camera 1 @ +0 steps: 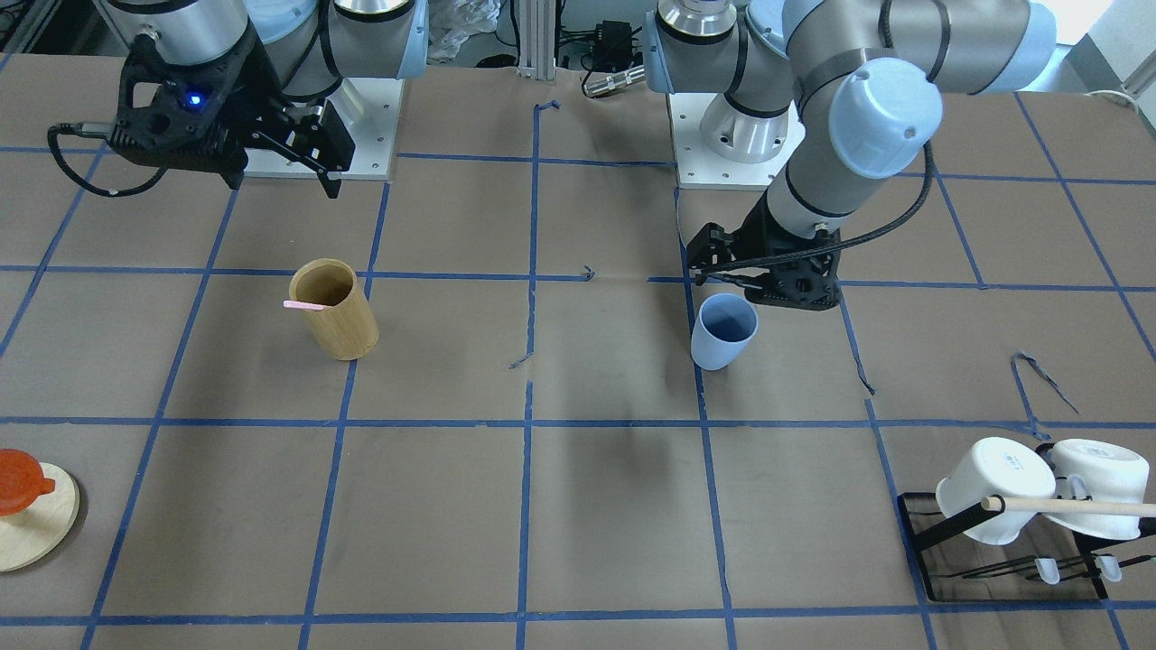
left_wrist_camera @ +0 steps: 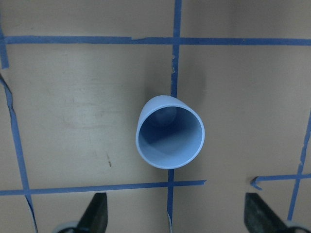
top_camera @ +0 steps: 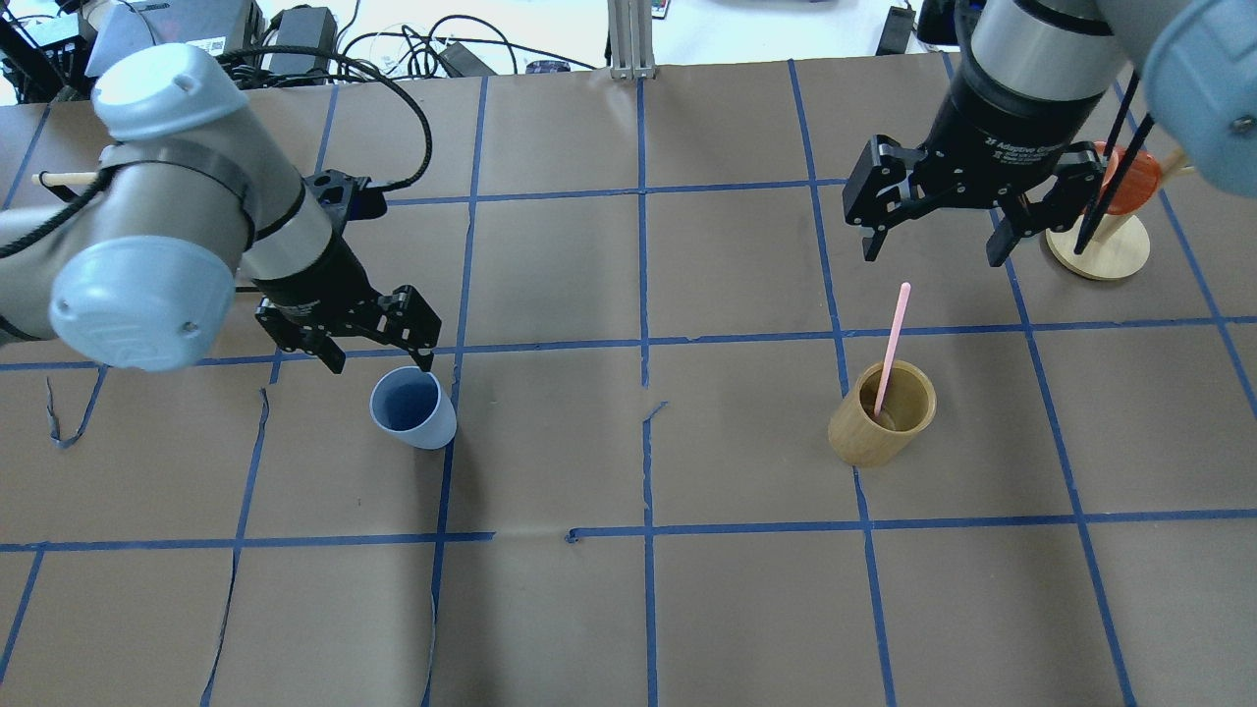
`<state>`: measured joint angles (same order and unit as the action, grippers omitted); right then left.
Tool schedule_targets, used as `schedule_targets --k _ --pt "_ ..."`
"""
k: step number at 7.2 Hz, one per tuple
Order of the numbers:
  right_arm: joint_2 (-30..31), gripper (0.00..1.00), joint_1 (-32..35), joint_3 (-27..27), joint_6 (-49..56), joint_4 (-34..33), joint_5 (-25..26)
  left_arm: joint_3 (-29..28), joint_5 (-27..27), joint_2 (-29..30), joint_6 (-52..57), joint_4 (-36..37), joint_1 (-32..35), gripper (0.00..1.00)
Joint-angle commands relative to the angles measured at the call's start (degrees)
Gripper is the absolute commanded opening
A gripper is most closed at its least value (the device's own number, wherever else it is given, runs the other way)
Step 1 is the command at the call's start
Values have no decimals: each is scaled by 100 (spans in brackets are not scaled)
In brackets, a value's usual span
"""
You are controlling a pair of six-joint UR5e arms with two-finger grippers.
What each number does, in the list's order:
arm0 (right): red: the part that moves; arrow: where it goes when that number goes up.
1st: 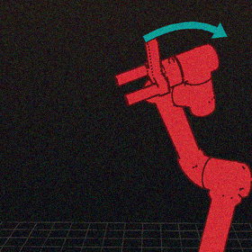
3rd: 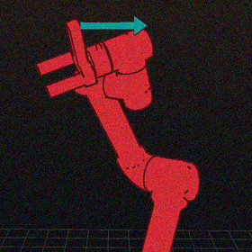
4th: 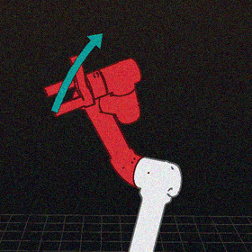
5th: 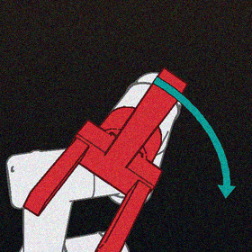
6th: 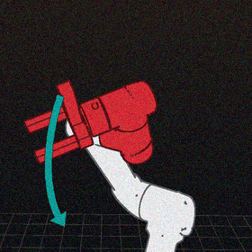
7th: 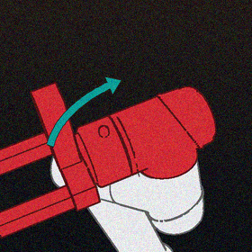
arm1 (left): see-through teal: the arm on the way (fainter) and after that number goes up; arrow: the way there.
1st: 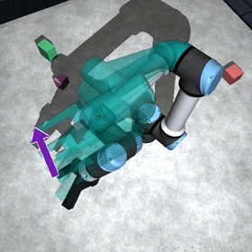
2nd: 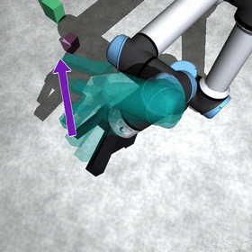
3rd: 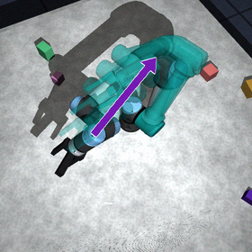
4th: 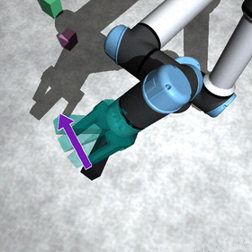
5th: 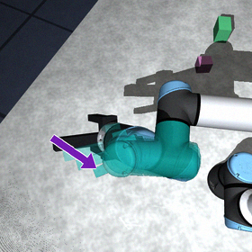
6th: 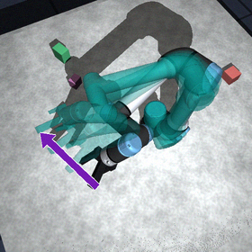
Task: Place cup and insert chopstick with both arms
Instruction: 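Lower the left gripper onto the light blue cup and grasp it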
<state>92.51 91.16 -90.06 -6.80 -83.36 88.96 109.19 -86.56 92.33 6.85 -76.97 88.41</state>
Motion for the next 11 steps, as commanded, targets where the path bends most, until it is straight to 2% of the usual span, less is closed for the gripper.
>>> schedule_targets --k 1,2,4,6,7,8,10,11 --pt "-118 100 -28 -265 3 -459 25 810 -480 110 9 1371 316 100" --pt "-345 100 -46 -414 3 -880 69 1093 -432 110 1 1639 317 99" --pt "-409 100 -63 -503 63 -1016 69 1201 -414 136 0 1730 326 92" --pt "-505 100 -90 -582 56 -1479 104 1210 -423 259 35 1852 334 58" --pt "-575 100 -90 -800 56 -1725 113 1210 -457 268 62 1853 334 32" --pt "-602 100 -116 -1011 99 -2276 130 1210 -484 268 71 1853 334 18" --pt "-681 96 -239 -1451 239 -2876 314 1210 -484 260 71 1844 334 12" --pt "-681 87 -309 -1583 319 -3001 315 1210 -484 260 71 1844 334 8"
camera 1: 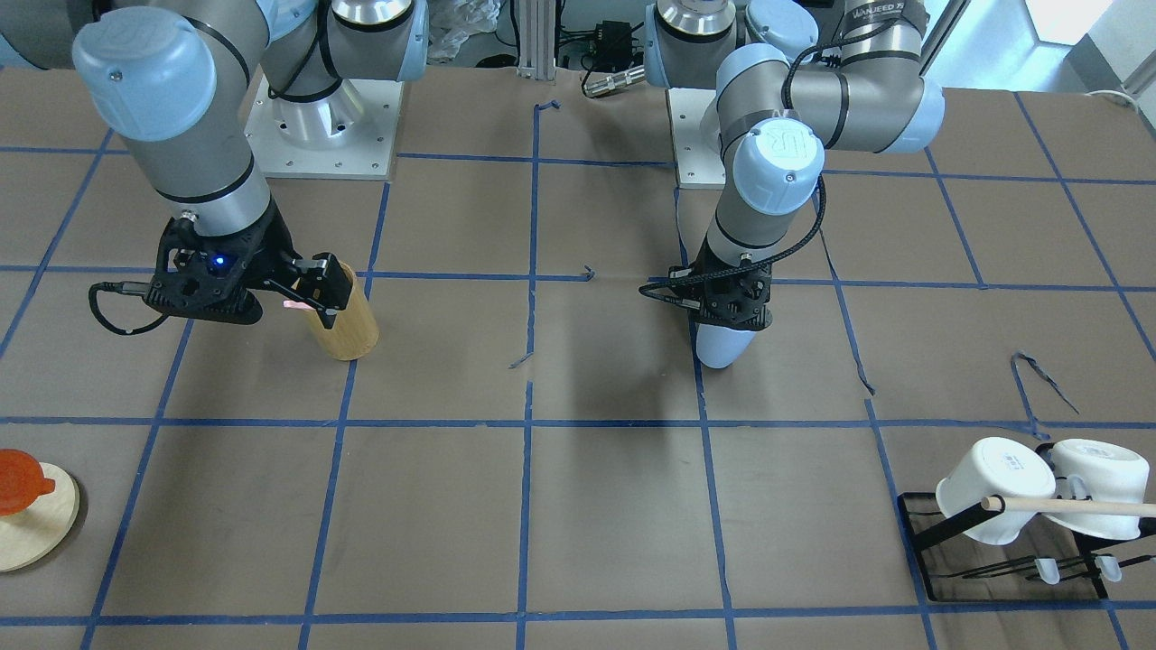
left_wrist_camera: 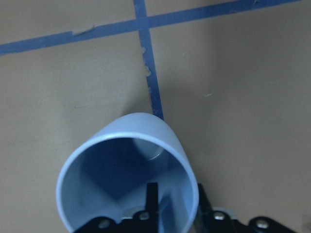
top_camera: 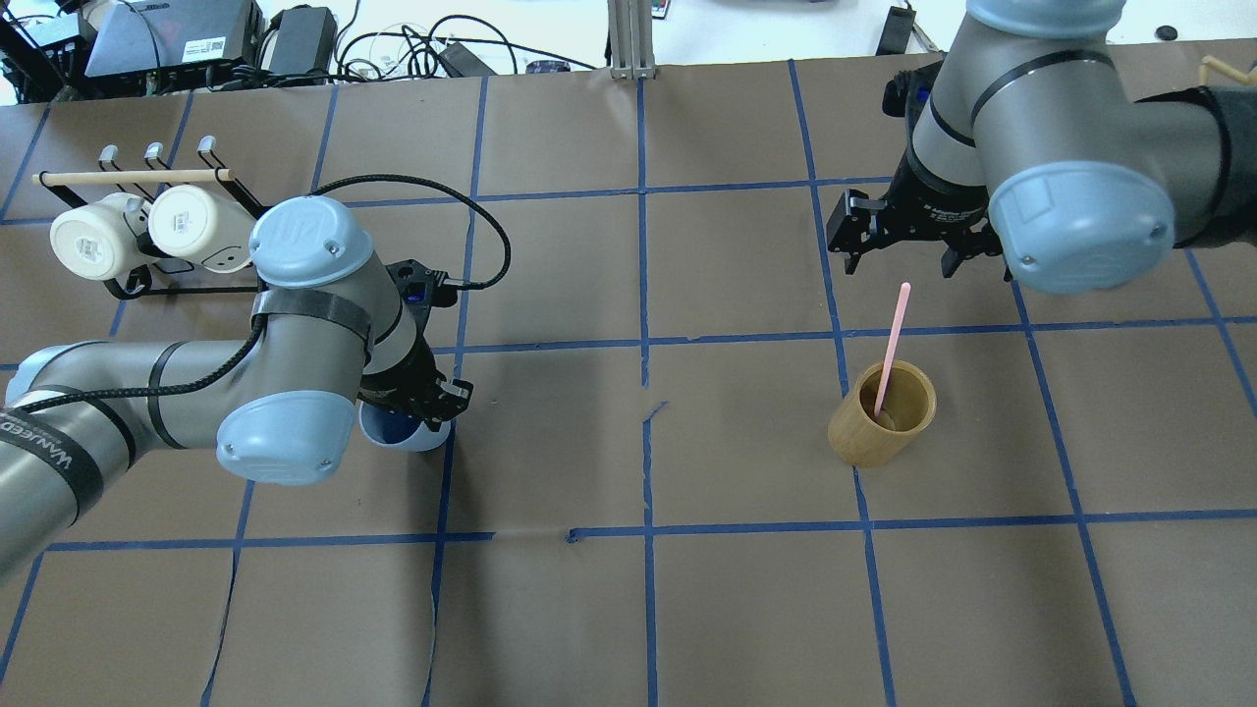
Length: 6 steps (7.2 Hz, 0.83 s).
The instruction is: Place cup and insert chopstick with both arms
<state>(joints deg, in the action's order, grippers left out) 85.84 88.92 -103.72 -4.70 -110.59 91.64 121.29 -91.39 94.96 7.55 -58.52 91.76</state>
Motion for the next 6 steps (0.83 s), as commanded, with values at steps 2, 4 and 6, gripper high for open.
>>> schedule_targets --k 2,4,6 --pt "12 76 -85 -245 56 -156 38 9 -11 -3 -7 -10 0 7" --pt "64 63 -76 -358 56 53 12 9 -11 -3 -8 -10 0 7" --pt "91 52 -76 -360 56 430 12 9 -11 5 10 -10 0 0"
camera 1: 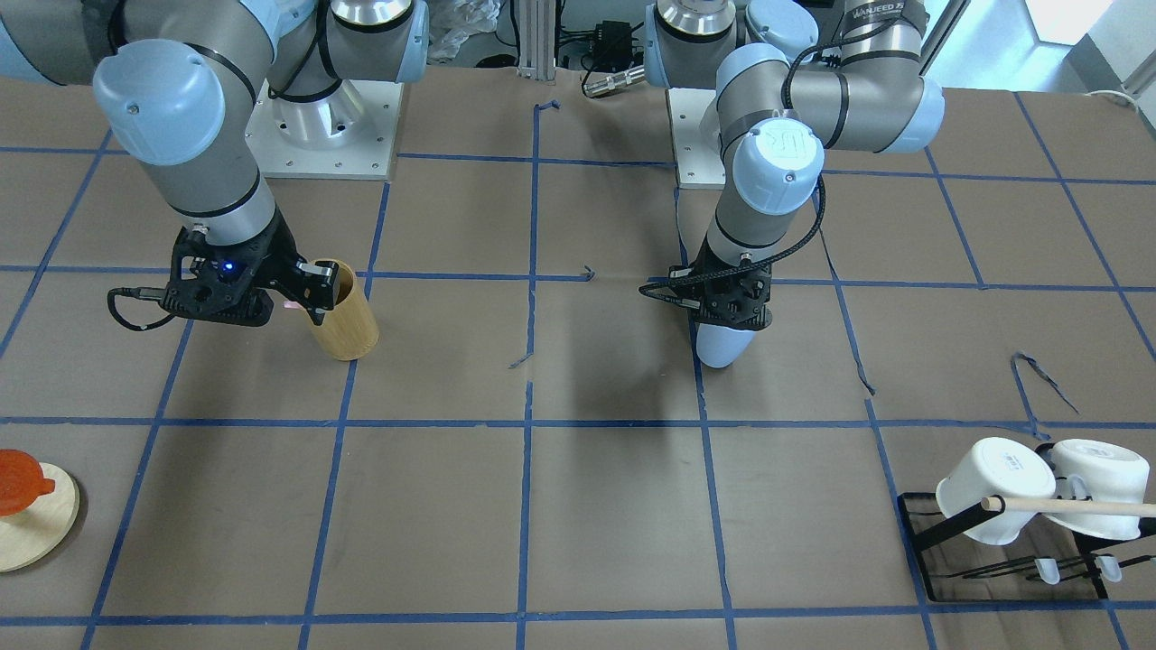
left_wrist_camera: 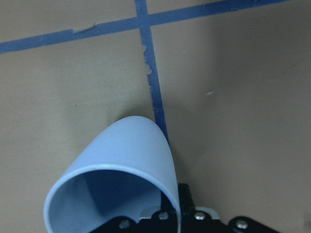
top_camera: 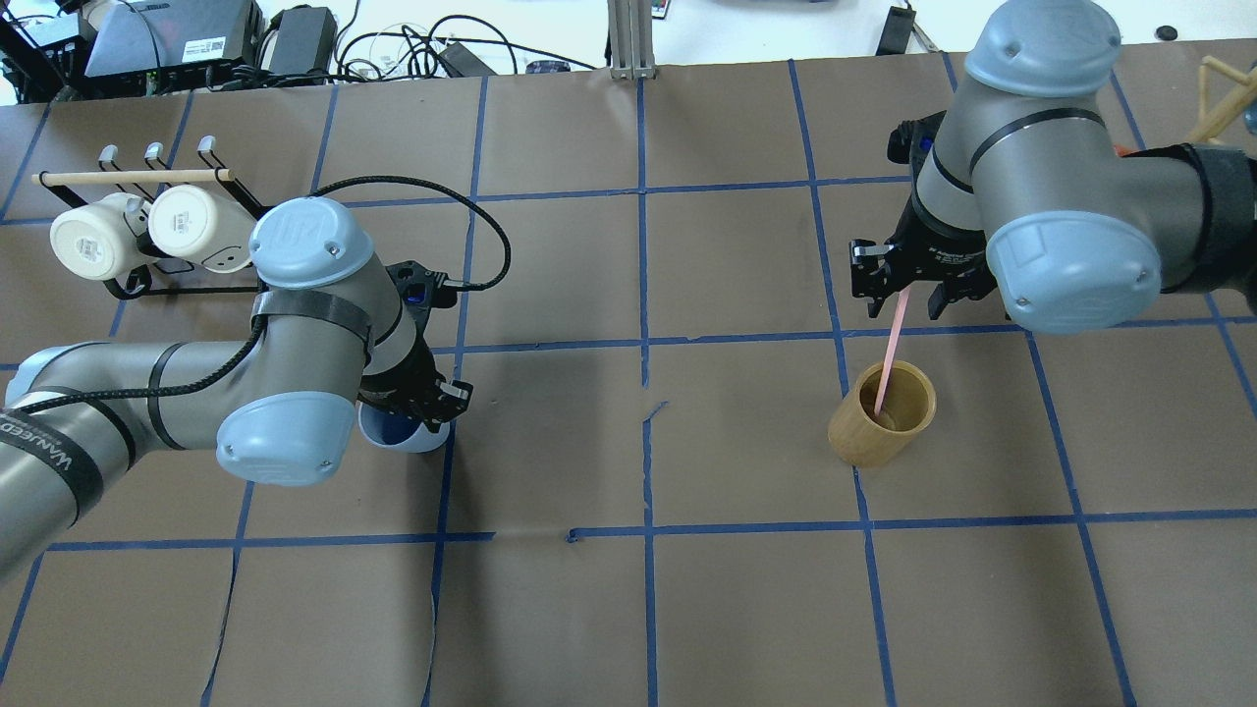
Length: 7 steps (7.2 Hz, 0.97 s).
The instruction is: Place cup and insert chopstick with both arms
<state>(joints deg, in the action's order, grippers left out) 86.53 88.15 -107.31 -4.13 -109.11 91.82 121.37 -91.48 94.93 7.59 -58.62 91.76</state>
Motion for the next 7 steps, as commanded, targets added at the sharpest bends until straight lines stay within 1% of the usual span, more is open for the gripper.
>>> schedule_targets --k 1,3,6,7 --pt "39 53 1 34 0 346 11 -8 -10 -1 15 0 0 0" --pt "40 54 10 43 -9 321 -59 -8 -10 -1 6 0 0 0" --pt "31 41 10 96 44 268 -77 -35 8 16 -108 0 0 0" --pt "31 41 10 96 44 268 -85 -43 34 16 -117 8 0 0"
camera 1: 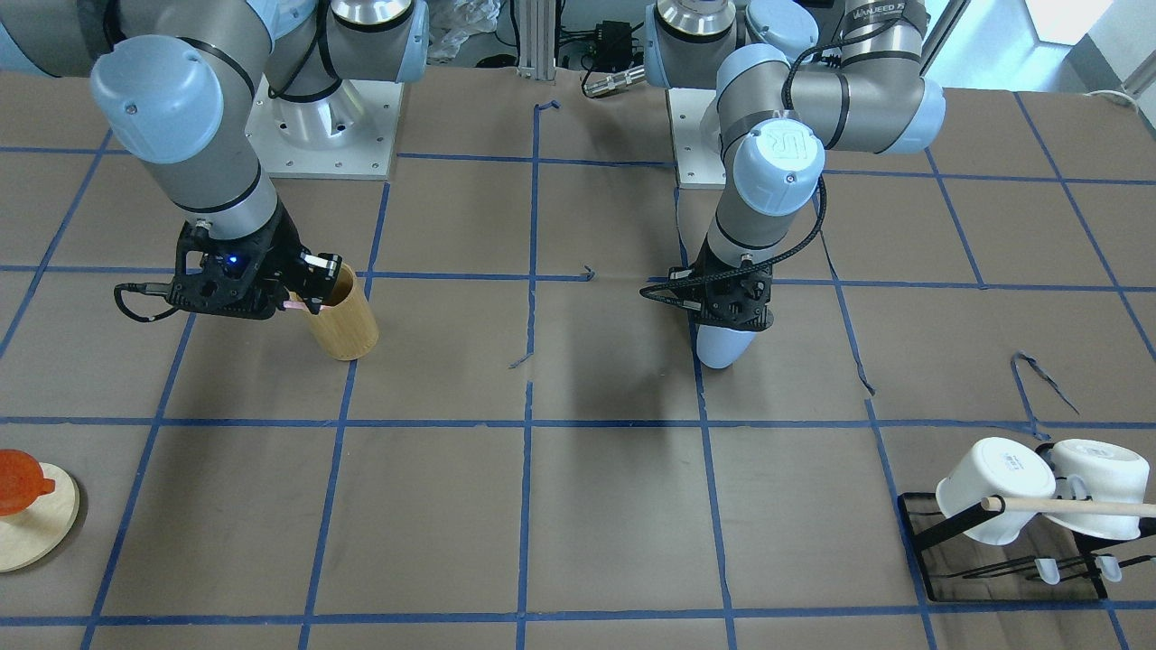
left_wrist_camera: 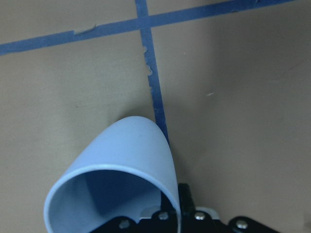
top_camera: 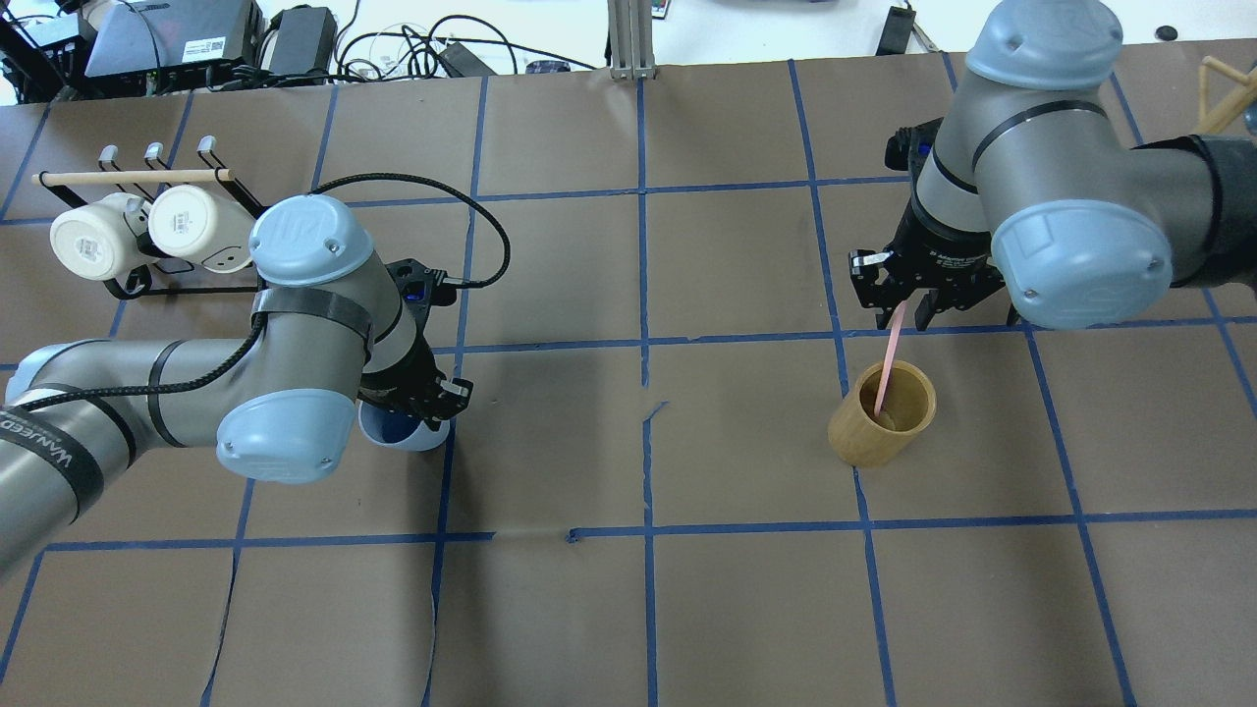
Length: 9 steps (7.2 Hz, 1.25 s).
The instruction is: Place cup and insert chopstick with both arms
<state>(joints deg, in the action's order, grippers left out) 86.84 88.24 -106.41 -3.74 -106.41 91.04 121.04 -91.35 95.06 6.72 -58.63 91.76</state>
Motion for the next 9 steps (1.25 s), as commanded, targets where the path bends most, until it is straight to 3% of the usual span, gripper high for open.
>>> schedule_targets --k 1,3,5,7,9 --pt "-1 34 0 15 14 -20 -7 -11 47 13 -39 1 0 0" --pt "-18 34 0 41 23 -134 11 -71 30 135 -180 44 192 0" --pt "-18 34 0 41 23 -134 2 -588 56 328 -224 -17 447 0" --pt "-9 13 9 50 23 -134 -16 -1151 65 661 -732 -61 763 0" --pt "-1 10 9 59 23 -134 -16 -1669 56 925 -987 -70 1140 0"
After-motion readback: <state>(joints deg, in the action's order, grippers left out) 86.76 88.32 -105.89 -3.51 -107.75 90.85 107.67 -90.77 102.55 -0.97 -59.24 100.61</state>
